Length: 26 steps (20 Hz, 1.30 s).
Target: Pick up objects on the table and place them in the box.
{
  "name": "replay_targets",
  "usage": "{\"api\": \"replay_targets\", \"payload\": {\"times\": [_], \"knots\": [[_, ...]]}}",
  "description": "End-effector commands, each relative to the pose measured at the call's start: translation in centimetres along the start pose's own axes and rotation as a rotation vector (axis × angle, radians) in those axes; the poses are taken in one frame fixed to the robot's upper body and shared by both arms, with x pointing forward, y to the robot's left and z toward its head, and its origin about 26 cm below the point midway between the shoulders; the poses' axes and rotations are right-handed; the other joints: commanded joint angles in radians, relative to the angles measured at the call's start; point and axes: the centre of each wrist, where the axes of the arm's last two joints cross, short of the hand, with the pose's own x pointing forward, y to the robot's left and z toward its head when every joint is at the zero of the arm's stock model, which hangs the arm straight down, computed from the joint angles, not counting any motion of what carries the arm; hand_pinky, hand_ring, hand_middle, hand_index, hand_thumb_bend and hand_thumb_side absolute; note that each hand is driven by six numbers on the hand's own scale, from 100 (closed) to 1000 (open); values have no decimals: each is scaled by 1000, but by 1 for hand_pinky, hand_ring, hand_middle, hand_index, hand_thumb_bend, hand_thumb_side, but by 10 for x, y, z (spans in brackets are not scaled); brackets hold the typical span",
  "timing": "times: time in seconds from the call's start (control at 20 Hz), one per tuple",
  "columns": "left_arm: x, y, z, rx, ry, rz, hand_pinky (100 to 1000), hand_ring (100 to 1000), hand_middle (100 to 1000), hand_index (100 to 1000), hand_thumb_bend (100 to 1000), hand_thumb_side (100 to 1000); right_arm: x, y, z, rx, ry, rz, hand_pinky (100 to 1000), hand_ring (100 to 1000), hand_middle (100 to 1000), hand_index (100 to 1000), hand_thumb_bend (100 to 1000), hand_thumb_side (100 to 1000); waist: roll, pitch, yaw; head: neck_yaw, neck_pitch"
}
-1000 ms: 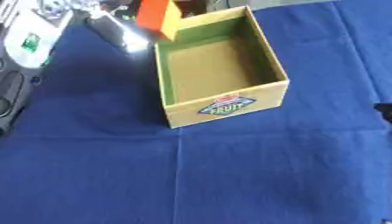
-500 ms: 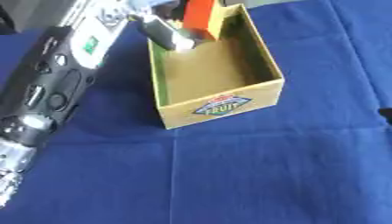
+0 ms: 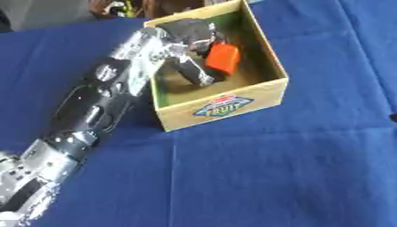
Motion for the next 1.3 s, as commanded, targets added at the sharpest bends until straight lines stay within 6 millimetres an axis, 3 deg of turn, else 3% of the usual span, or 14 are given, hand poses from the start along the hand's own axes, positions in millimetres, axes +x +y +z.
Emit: {"api": "replay_targets", "payload": {"times": [0.05, 0.2, 0.3, 0.35, 0.45, 0.6, 0.7, 0.85, 0.9, 1.0, 1.3], "knots": [[-4, 4, -1, 11, 7, -44, 309, 484, 401, 716, 100, 364, 5, 0, -3, 3, -21, 7, 820, 963, 633, 937, 100, 971, -6, -16, -3, 2, -4], [-4, -3, -2, 3, 5, -47, 364, 531, 469, 759, 100, 400, 5, 0, -3, 2, -20, 7, 821, 963, 632, 938, 100, 973, -4, -14, -8, -1, -5], [-4, -6, -3, 2, 5, -52, 425, 612, 568, 834, 100, 454, 5, 1, -3, 2, -18, 9, 820, 963, 632, 938, 100, 974, -3, -13, -9, -3, -5], [-4, -7, -3, 1, 4, -56, 500, 718, 682, 913, 100, 496, 5, 1, -3, 2, -18, 9, 821, 963, 632, 938, 100, 974, -3, -12, -10, -4, -5], [-4, -7, -3, 4, -4, -63, 581, 789, 788, 1000, 100, 564, 5, 1, -3, 3, -18, 9, 821, 964, 632, 938, 100, 975, -3, -12, -9, -6, -4], [-4, -5, -2, 19, -21, -75, 733, 922, 949, 1000, 106, 661, 5, 1, -3, 5, -15, 10, 821, 965, 631, 938, 100, 978, -2, -12, -7, -10, -4], [-4, -5, -2, 23, -22, -80, 783, 960, 1000, 1000, 182, 724, 5, 1, -3, 6, -14, 10, 822, 964, 631, 938, 100, 978, -2, -12, -7, -12, -3], [-6, -2, 0, 34, -3, -86, 823, 983, 1000, 1000, 324, 828, 5, 1, -2, 7, -11, 11, 822, 965, 630, 939, 100, 979, -3, -14, -6, -14, 0], [-6, 0, 0, 41, 8, -89, 824, 984, 1000, 1000, 333, 836, 5, 1, -2, 7, -10, 11, 822, 965, 630, 939, 100, 979, -3, -15, -5, -15, 1], [-7, 4, 2, 65, 29, -89, 827, 985, 1000, 1000, 342, 830, 4, 1, -2, 8, -9, 10, 822, 965, 630, 939, 100, 979, -4, -16, -4, -16, 3], [-7, 24, 11, 167, 21, -72, 799, 961, 996, 1000, 244, 784, 4, 0, -1, 4, -4, 12, 822, 964, 629, 939, 100, 979, -8, -22, 5, -22, 12]]}}
